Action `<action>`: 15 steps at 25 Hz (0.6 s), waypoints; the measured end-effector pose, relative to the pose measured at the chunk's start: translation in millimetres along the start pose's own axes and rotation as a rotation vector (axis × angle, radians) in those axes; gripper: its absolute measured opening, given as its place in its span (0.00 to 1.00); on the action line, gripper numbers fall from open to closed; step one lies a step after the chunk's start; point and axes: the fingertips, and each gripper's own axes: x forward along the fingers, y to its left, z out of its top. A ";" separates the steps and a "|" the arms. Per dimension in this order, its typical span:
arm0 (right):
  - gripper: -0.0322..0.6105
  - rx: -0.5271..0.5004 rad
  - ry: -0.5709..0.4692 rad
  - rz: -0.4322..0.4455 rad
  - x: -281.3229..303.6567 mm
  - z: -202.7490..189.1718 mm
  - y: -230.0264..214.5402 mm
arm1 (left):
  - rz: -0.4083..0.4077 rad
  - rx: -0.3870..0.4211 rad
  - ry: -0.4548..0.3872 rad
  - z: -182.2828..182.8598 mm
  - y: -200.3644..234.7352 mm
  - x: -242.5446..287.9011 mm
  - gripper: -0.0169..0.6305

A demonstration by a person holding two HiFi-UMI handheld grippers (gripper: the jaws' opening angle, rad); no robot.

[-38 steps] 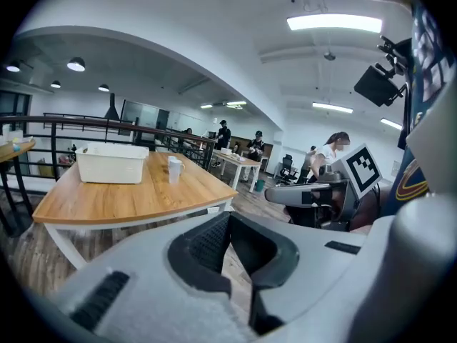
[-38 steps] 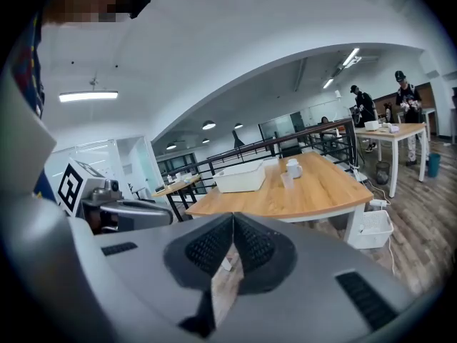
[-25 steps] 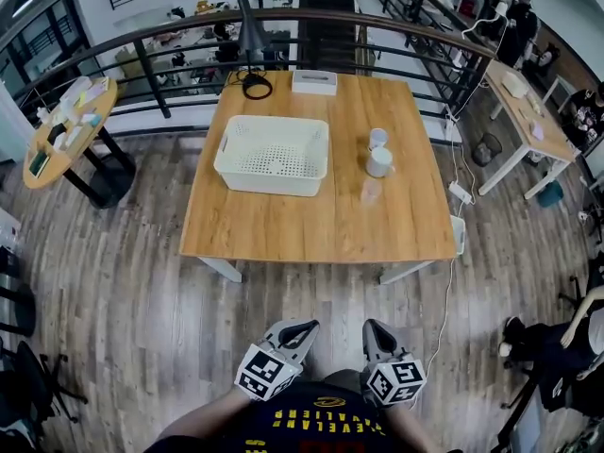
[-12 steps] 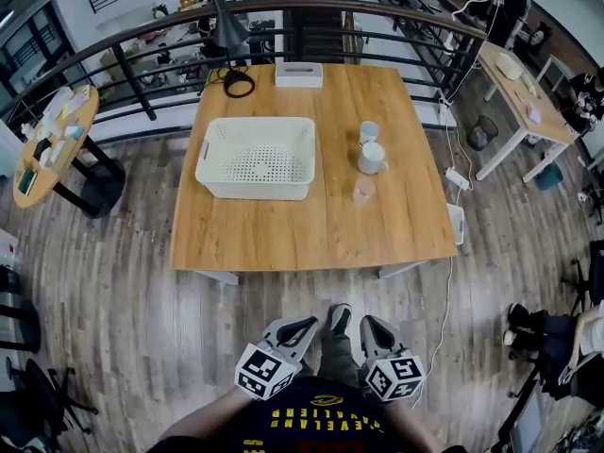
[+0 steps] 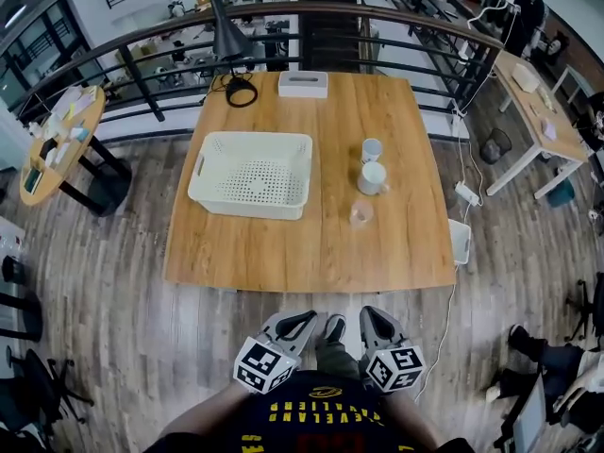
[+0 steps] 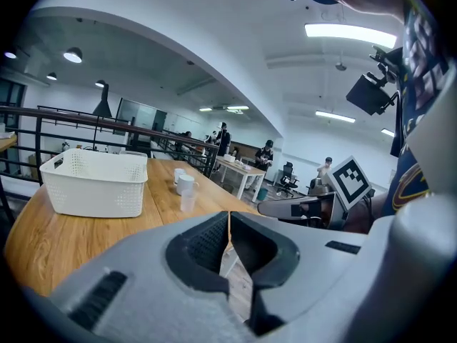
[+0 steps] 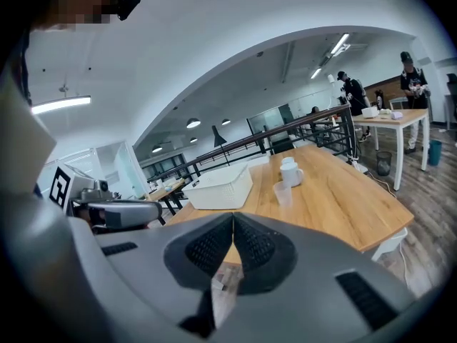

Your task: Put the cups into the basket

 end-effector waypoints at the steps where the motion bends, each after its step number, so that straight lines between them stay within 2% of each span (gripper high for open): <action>1: 0.07 -0.008 0.000 0.009 6.3 7.9 -7.2 | 0.010 0.002 -0.003 6.2 3.2 8.1 0.04; 8: 0.07 -0.059 0.036 0.056 52.6 48.2 -53.0 | 0.085 0.007 -0.023 39.0 23.1 49.2 0.04; 15: 0.09 -0.060 0.107 0.088 90.7 63.8 -81.0 | 0.175 -0.010 -0.026 54.2 40.7 53.6 0.04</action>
